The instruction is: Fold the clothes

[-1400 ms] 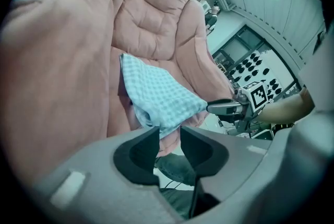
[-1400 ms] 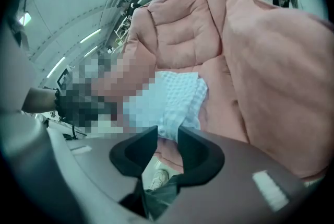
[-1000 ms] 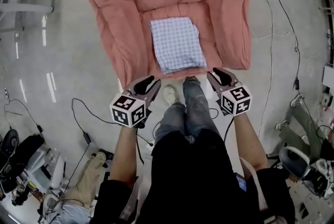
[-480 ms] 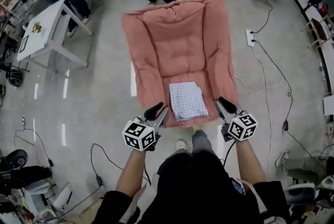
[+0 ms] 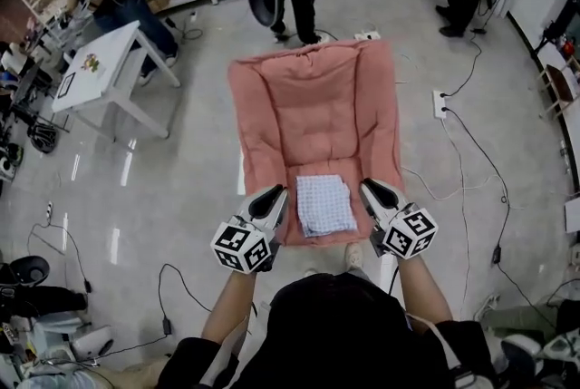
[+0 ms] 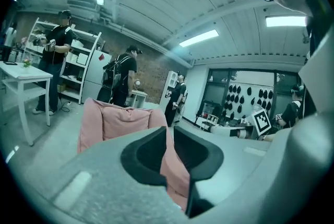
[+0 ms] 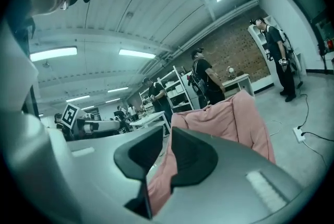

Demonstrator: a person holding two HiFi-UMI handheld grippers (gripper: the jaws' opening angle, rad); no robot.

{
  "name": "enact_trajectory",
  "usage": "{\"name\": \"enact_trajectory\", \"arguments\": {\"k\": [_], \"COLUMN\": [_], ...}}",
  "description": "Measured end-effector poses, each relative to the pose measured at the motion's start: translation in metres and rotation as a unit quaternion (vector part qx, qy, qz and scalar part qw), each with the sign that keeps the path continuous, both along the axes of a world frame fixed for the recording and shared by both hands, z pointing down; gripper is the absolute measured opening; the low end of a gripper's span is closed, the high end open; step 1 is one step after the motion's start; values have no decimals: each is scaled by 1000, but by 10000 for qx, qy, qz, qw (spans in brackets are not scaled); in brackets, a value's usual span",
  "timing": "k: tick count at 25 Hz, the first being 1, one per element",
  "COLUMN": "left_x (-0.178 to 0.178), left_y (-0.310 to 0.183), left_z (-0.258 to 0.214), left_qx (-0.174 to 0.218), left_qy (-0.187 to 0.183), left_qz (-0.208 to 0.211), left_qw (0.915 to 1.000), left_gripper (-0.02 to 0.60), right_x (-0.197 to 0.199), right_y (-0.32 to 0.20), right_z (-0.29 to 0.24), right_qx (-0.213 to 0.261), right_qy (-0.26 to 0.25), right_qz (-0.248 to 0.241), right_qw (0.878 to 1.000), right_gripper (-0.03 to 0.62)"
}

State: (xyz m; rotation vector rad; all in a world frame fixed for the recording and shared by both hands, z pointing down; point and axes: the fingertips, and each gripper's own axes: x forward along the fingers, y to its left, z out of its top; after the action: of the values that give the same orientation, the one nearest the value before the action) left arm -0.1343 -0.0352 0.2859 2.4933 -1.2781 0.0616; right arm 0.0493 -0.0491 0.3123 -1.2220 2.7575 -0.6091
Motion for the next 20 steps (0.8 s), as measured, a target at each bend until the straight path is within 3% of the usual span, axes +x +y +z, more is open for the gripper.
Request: {"name": "enact_trajectory", "arguments": {"k": [10,20], "left_x": [40,52], "left_y": [-32,-39], "left_z": [-47,-48], "left_qx": [689,845], "left_qy": [-55,-105], "left_qz": [-540,-678], "left_qw": [9961,9941], "left_gripper": [8,8], "right_x": [49,56], "right_y": [-33,-45], "right_z": [-56,-65], "right_qx": [672,870], "right_qy": [-237,-163], "right_qz": [-332,-405], "right_qw": [9969,9952], "right_gripper": [6,5]}}
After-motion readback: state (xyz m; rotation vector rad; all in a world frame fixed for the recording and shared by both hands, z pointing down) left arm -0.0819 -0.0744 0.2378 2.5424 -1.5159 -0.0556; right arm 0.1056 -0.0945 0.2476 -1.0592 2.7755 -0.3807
